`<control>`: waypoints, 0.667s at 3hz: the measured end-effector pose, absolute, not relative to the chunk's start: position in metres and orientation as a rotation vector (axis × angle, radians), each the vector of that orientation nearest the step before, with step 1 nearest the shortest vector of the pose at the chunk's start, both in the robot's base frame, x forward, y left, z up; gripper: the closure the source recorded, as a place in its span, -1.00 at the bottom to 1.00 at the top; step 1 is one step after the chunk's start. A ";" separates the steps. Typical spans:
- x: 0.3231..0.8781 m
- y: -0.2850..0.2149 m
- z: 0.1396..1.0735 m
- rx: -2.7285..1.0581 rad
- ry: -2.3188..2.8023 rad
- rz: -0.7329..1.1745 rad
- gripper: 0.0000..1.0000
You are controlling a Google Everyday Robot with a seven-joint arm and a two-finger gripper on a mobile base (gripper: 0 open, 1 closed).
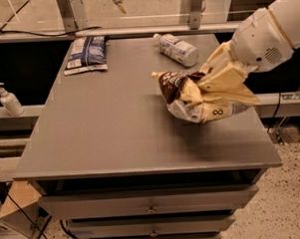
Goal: Move brown chip bag near blue chip bag
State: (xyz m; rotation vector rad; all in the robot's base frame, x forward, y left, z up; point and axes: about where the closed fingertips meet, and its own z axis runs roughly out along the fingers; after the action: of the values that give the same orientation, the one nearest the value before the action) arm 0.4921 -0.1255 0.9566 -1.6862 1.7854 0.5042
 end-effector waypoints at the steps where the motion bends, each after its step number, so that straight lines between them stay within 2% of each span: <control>1: 0.511 -0.092 0.965 -1.729 1.673 0.504 1.00; 2: 0.547 -0.066 0.971 -1.760 1.594 0.483 1.00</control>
Offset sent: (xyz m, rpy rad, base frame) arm 0.1108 0.0929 0.0288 0.0591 -0.1965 0.1750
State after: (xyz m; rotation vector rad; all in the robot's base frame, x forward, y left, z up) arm 0.5472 -0.0661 0.9712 -1.7599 1.5941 0.4831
